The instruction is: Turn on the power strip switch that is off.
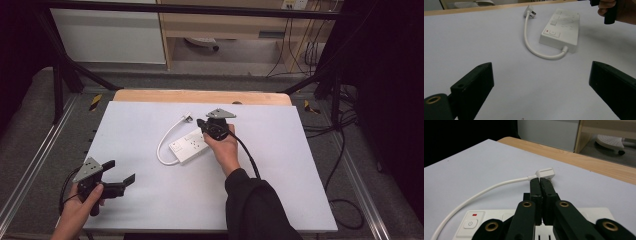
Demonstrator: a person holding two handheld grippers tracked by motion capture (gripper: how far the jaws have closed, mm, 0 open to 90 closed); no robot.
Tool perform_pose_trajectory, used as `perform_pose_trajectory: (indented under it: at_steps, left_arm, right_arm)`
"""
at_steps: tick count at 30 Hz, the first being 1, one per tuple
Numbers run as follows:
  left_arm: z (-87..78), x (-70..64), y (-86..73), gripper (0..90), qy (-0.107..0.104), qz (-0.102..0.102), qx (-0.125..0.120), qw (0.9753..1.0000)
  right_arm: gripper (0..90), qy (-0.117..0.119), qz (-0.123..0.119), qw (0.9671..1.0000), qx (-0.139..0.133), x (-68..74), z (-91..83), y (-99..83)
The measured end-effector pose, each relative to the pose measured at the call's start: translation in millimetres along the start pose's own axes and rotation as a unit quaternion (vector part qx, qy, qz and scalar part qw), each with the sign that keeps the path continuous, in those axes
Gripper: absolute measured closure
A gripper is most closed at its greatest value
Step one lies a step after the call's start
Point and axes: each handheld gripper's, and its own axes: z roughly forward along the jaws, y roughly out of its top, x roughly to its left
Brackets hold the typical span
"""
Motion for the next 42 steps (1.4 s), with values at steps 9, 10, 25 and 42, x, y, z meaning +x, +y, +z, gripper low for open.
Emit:
perform_pose_trajectory:
  at_steps: [9,10,25,42]
  left_arm:
    - [0.1,-0.1,-0.1,5.8,-0.001,0.000,0.001,1.0000]
    - [0.1,-0.2,-0.1,5.8,-0.001,0.001,0.001,1.0000]
    - [-0.2,-0.8,0.0,5.8,-0.004,0.005,0.003,1.0000]
    - [0.4,-2.2,-0.1,5.8,-0.007,0.009,0.006,0.9999]
  right_arm:
    - [90.0,-0.002,0.000,0.9998,0.017,2.0,7.3,-7.1]
    - [90.0,-0.002,0.000,0.9998,0.017,2.0,7.3,-7.1]
    - [90.0,0.020,0.039,0.9983,0.038,9.6,21.9,-19.8]
    - [90.0,0.022,0.048,0.9973,0.050,15.6,29.9,-26.3]
